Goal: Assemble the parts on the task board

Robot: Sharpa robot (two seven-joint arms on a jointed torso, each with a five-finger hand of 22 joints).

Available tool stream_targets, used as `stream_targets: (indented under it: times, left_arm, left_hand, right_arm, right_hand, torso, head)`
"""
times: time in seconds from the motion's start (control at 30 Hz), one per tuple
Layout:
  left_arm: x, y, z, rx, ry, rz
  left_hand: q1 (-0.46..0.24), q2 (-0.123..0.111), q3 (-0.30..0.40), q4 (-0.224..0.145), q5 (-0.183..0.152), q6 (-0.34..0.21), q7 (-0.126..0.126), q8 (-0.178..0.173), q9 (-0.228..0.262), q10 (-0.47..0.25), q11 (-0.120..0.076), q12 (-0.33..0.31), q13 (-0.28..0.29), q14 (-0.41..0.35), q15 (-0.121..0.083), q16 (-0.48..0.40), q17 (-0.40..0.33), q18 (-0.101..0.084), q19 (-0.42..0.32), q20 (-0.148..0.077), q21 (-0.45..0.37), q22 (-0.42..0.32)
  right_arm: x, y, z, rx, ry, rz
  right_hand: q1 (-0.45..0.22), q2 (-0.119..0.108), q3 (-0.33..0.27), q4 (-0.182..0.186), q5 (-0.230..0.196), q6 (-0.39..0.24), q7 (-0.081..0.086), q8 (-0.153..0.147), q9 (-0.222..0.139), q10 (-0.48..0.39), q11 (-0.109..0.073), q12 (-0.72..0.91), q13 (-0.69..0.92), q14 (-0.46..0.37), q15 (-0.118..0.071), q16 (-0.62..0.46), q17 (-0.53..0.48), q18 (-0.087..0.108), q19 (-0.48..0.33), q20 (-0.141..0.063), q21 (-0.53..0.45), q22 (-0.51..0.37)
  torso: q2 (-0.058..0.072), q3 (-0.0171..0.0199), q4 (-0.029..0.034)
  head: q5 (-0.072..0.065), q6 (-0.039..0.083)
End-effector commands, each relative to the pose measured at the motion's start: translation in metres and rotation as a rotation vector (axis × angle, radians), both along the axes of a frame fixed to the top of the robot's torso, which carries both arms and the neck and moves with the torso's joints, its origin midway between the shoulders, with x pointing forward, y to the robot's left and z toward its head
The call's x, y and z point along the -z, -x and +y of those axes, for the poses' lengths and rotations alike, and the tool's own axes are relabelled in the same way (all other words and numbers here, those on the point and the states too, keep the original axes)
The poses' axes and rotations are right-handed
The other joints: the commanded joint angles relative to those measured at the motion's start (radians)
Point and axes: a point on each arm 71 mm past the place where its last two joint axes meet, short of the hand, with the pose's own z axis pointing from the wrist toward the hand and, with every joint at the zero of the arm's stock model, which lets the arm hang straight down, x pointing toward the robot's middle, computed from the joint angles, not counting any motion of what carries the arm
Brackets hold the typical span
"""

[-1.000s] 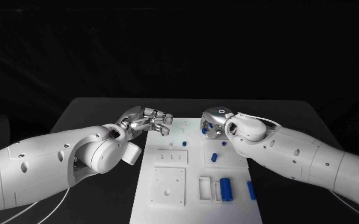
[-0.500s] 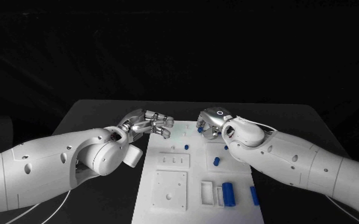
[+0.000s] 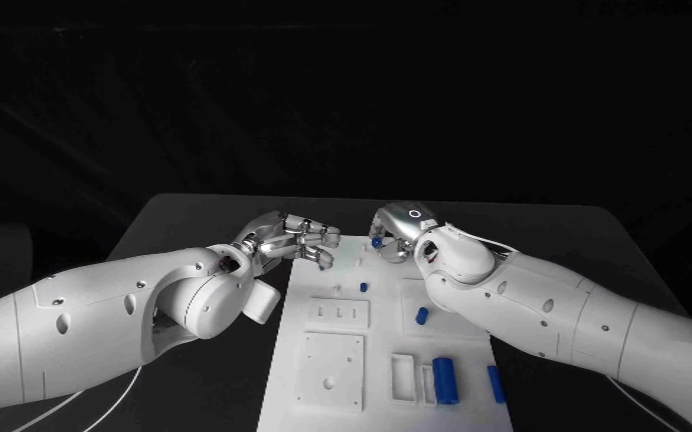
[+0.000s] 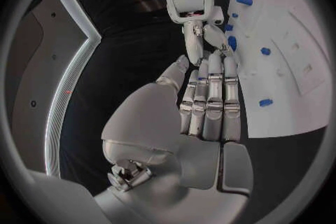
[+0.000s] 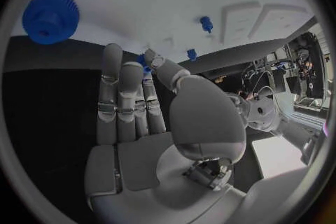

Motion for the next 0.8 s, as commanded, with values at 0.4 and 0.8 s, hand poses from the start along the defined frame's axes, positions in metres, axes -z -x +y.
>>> stream_targets:
  times: [0.4, 0.8]
  left_arm:
    - [-0.003, 0.0, -0.005, 0.016, 0.003, -0.009]
    - [-0.004, 0.0, -0.006, 0.019, 0.002, -0.01]
  left_hand:
    - [-0.001, -0.004, -0.003, 0.002, -0.003, -0.009, -0.001, 0.001, -0.001, -0.009, -0.001, -0.002, 0.0, 0.006, 0.002, -0.005, 0.001, -0.004, 0.005, 0.001, -0.004, -0.001]
    - [-0.001, -0.004, -0.003, 0.002, -0.003, -0.009, -0.001, 0.001, -0.001, -0.009, -0.001, -0.002, 0.0, 0.006, 0.002, -0.005, 0.001, -0.004, 0.005, 0.001, -0.004, -0.001]
  right_arm:
    - [0.001, -0.006, 0.014, 0.005, 0.01, -0.028]
    - [0.005, -0.007, 0.021, 0.001, 0.026, -0.004]
  right_hand:
    - [-0.001, 0.004, 0.02, 0.011, 0.0, 0.01, -0.005, 0.003, 0.004, 0.02, -0.014, 0.001, 0.001, 0.002, -0.007, -0.005, 0.002, 0.005, 0.003, -0.006, -0.006, 0.007]
    - [-0.001, 0.005, 0.019, 0.009, 0.002, 0.009, -0.004, 0.002, 0.004, 0.019, -0.013, 0.001, 0.001, 0.002, -0.007, -0.006, 0.002, 0.006, 0.004, -0.005, -0.011, 0.013]
  torso:
    - [0.006, -0.0003, 0.0051]
    - [0.009, 0.001, 0.0039]
  head:
    - [0.008, 0.006]
    - [0.011, 0.008]
